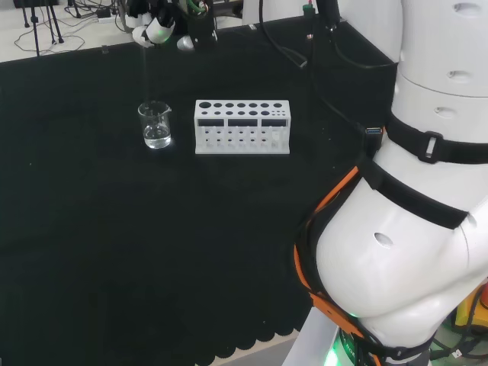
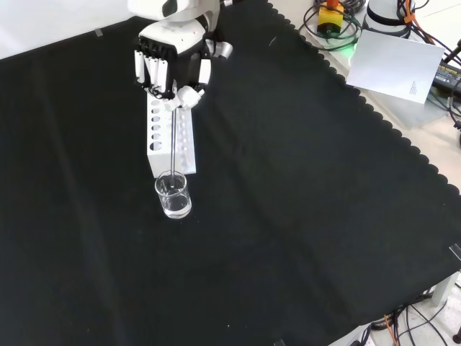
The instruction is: Stir in the beaker to the left of the white test tube rack with the glass rod.
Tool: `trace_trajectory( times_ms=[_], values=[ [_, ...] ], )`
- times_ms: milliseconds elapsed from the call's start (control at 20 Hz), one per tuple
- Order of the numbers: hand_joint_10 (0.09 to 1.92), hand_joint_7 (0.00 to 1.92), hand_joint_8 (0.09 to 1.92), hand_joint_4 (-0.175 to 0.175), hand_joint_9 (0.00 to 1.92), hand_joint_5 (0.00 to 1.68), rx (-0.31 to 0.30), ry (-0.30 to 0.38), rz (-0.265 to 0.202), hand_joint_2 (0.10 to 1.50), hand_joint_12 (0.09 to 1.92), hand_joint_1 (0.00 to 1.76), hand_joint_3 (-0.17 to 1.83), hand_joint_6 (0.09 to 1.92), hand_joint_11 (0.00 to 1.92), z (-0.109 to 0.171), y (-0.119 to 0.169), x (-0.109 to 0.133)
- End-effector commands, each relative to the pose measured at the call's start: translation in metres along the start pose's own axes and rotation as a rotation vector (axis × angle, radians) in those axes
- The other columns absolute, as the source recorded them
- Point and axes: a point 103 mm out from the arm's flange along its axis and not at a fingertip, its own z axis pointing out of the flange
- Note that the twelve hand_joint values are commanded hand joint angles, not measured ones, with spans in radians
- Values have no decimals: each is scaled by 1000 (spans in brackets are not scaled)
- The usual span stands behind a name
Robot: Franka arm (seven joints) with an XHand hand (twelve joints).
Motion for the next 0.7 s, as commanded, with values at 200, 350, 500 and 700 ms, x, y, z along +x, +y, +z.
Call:
trace_trajectory(
  times_ms=[200,350,500,700],
  values=[
    [675,1352,859,-175,1707,1264,28,-1,11,578,701,1330,797,488,1312,18,-2,-18],
    [675,1352,859,-175,1707,1264,43,3,12,578,701,1330,797,489,1313,28,-1,-20],
    [676,1352,859,-175,1706,1264,56,3,10,578,702,1330,797,490,1314,35,-2,-21],
    [677,1352,858,-175,1705,1262,71,8,16,579,702,1330,796,492,1316,42,-2,-26]
  ],
)
